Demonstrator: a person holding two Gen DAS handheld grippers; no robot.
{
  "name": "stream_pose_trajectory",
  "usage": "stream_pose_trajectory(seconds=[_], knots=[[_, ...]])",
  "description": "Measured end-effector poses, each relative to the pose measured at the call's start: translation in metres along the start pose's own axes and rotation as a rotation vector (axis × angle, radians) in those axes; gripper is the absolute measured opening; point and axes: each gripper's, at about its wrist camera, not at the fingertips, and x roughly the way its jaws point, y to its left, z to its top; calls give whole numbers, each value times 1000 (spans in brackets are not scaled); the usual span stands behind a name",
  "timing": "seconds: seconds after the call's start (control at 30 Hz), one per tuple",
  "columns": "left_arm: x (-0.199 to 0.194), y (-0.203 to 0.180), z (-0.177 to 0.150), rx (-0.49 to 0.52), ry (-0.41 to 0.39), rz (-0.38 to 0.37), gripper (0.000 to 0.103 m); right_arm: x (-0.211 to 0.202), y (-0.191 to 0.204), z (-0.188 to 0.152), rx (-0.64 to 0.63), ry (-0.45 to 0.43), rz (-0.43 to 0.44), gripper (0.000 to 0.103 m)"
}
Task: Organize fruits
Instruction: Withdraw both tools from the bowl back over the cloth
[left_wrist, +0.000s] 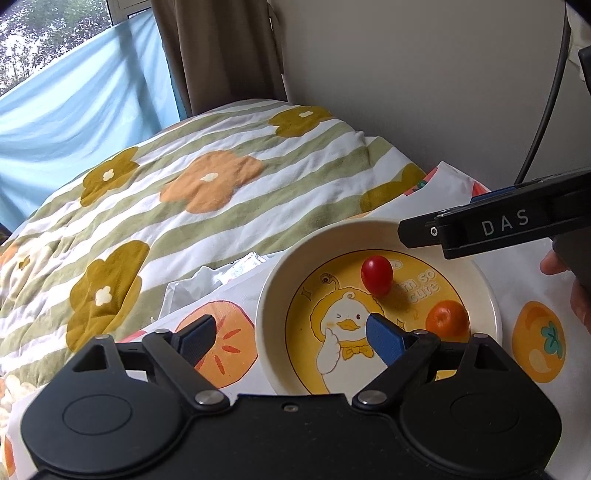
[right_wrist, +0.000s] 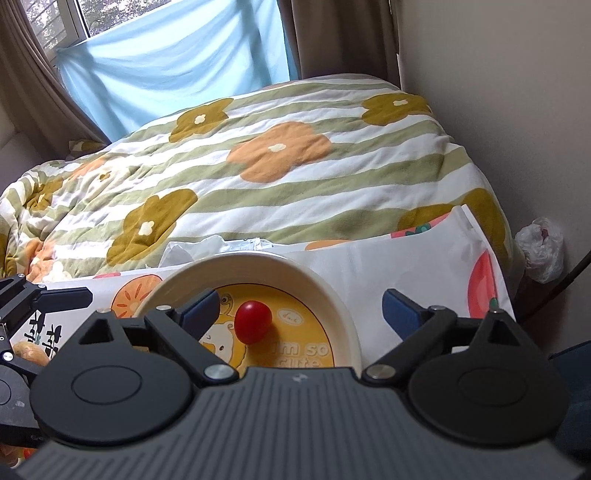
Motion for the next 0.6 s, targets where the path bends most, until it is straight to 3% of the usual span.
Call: stream_pose_trajectory(seconds=[0.27, 0.6], knots=[[-27, -7, 1, -7, -34, 39, 91, -30, -2, 1, -7, -34, 7, 103], [-90, -23, -13, -75, -102, 123, 91, -85, -4, -11, -44, -65, 33, 103]])
